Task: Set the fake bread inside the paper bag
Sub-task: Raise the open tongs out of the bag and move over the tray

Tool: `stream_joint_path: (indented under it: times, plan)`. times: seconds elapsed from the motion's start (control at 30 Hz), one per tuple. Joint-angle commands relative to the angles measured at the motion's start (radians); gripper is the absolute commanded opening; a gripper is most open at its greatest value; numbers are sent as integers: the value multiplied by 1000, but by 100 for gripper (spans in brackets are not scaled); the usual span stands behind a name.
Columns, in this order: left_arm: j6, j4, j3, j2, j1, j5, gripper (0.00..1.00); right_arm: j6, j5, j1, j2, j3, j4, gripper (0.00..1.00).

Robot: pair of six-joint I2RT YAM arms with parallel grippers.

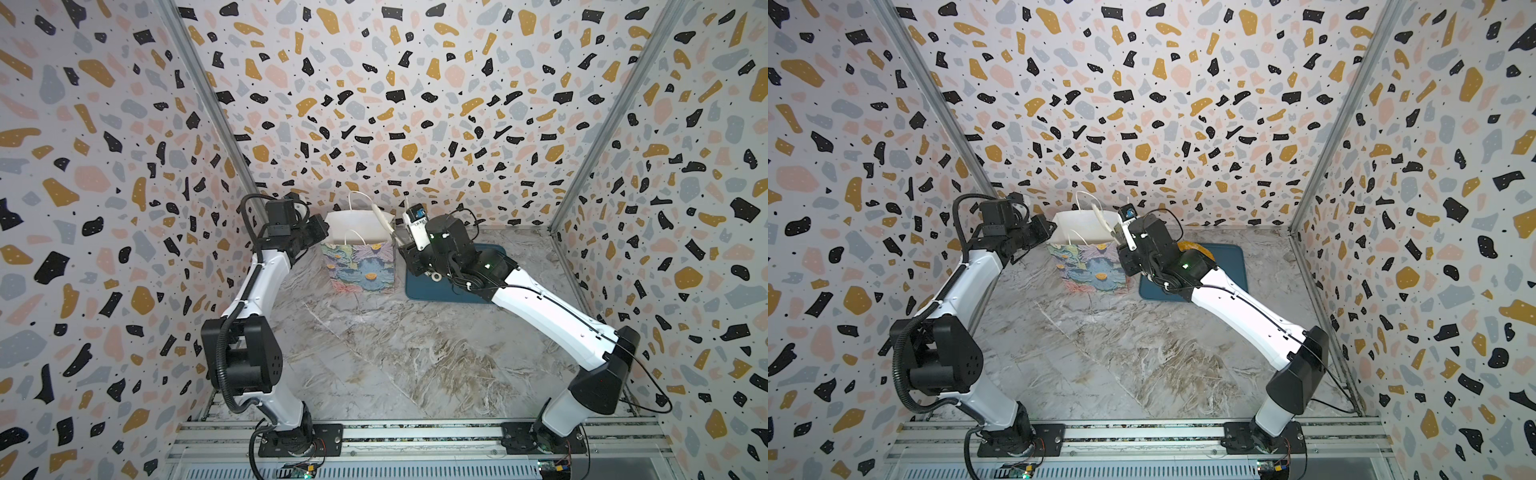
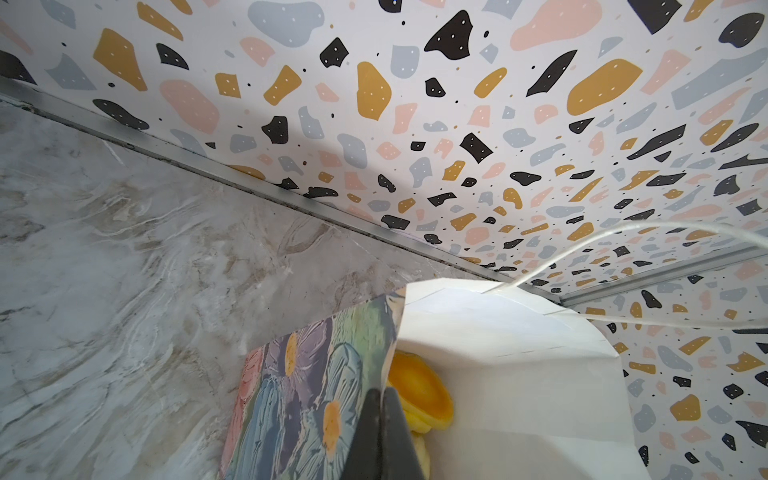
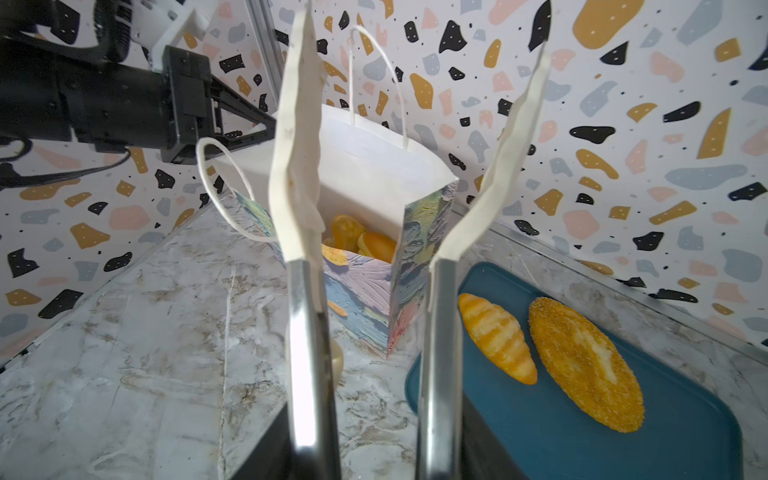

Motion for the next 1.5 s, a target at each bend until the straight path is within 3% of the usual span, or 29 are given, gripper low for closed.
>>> stream_joint_path:
  times: [0.0,0.2,0.53,0.83,1.07,1.27,1.47]
  plan:
    - [8,25,-6,-40,5,-3,0,2,13,-58,-105,-65,76,49]
    - [10,24,-6,-38,5,-4,0,6,-49,-163,-197,-190,102,49]
    - [10,25,-8,-41,5,-8,0,-137,-116,-238,-246,-292,107,49]
    - [10,36,-16,-40,5,-9,0,-318,-44,-253,-205,-370,121,48]
    - [10,48,-21,-40,5,-1,0,-419,-45,-315,-113,-333,42,48]
    - [10,50,-21,-35,5,4,0,-497,-134,-398,-80,-301,33,49]
    - [4,51,-21,-39,5,10,0,-582,-154,-459,-55,-290,18,54]
